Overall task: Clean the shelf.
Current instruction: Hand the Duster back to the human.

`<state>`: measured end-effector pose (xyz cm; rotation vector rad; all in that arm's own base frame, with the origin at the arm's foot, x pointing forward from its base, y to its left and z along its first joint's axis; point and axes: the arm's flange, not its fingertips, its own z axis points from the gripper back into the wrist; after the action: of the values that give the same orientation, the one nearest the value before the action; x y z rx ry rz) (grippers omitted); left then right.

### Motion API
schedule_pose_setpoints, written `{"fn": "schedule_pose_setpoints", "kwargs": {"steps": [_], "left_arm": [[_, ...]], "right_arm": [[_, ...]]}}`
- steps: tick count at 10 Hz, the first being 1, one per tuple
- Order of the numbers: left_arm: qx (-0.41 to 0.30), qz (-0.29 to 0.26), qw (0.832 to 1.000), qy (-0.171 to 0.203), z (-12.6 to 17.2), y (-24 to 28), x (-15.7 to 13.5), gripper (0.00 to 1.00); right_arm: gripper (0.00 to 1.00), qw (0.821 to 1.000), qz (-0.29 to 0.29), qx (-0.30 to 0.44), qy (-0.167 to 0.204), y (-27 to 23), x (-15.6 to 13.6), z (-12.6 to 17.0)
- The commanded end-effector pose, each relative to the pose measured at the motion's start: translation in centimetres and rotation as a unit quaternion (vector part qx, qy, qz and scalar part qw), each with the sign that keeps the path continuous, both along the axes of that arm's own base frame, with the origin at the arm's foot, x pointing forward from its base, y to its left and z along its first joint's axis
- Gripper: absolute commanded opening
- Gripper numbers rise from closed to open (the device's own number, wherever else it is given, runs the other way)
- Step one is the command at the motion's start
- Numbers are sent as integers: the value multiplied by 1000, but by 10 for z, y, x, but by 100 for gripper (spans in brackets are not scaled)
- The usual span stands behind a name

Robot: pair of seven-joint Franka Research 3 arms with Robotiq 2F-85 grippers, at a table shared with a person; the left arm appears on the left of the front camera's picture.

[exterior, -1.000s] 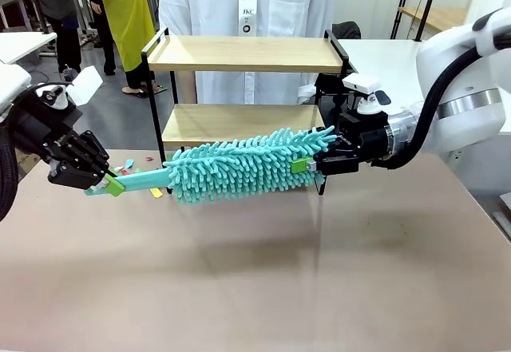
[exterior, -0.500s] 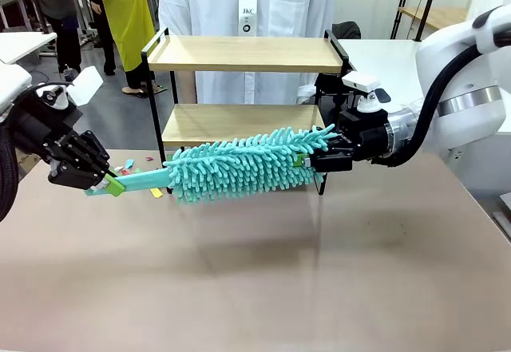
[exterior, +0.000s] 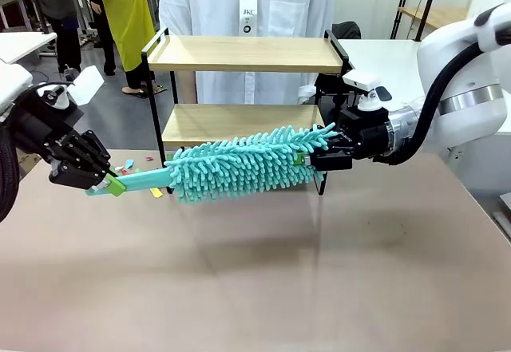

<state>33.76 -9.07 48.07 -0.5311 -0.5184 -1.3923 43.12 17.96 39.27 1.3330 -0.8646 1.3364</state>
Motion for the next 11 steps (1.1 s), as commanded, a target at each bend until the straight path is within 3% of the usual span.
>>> {"fn": "schedule_pose_setpoints", "kwargs": {"steps": [1, 2, 4, 5, 6, 9, 11], "left_arm": [[2, -4, 1000, -2, 11, 5, -4, 68], [-12, -4, 1000, 5, 18, 9, -5, 100], [-63, -18, 998, 14, 35, 17, -9, 100], [-98, -13, 995, 11, 45, 30, -8, 93], [-134, -6, 991, 7, 53, 44, -8, 100], [-221, 32, 974, -33, 70, 118, -1, 100], [-275, 42, 960, -37, 73, 157, 0, 100]], "right_arm": [[0, 1000, 6, 5, 4, 1, -1, 0], [0, 1000, 6, 5, 4, 1, -1, 0], [0, 1000, 6, 5, 4, 1, -1, 0], [0, 1000, 6, 5, 4, 1, -1, 0], [0, 1000, 6, 5, 4, 1, -1, 0], [0, 1000, 6, 5, 4, 1, -1, 0], [0, 1000, 6, 5, 4, 1, -1, 0]]}}
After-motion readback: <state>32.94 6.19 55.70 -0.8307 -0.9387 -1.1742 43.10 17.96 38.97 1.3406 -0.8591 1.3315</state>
